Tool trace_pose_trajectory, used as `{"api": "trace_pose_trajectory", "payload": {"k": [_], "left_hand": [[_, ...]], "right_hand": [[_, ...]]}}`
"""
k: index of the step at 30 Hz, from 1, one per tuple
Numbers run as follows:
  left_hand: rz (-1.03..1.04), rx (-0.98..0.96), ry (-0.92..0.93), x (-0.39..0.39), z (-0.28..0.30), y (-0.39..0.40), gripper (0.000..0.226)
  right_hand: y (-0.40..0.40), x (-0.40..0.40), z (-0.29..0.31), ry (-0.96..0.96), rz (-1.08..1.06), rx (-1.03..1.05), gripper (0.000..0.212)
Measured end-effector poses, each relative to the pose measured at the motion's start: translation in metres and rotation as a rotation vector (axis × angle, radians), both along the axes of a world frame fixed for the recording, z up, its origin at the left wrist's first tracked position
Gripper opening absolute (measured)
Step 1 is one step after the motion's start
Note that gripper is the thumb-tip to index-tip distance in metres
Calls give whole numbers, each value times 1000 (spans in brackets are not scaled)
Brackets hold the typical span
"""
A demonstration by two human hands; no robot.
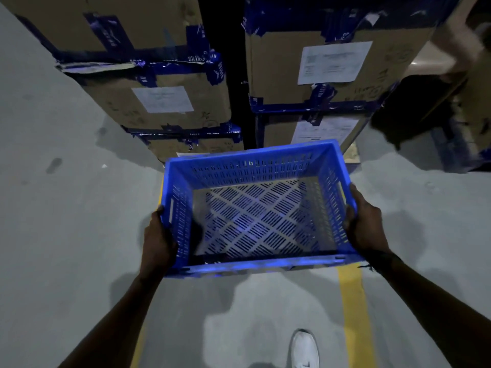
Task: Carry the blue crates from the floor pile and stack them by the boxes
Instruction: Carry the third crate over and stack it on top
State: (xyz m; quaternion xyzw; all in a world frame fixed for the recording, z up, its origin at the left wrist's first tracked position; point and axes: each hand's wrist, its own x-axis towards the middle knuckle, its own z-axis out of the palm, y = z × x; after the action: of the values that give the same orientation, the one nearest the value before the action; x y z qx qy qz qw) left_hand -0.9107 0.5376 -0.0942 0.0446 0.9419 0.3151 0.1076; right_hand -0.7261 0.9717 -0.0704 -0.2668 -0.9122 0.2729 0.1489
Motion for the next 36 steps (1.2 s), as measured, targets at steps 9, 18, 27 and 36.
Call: {"api": "trace_pose_trajectory", "payload": {"k": [9,18,27,36], "left_hand": [[-39,-100,88,-31,-1,8,67],[5,-164,91,-29,0,9,67],[30,-157,56,-22,5,10,68],[43,-149,25,-15,10,9,74]], "right_hand": [[-9,-9,-13,109,-22,-12,50],[-15,-16,-30,61,-45,-43,57],[-16,-16,-25,-2,-25,-34,59],[-11,-26,-25,-110,-23,11,71]]}}
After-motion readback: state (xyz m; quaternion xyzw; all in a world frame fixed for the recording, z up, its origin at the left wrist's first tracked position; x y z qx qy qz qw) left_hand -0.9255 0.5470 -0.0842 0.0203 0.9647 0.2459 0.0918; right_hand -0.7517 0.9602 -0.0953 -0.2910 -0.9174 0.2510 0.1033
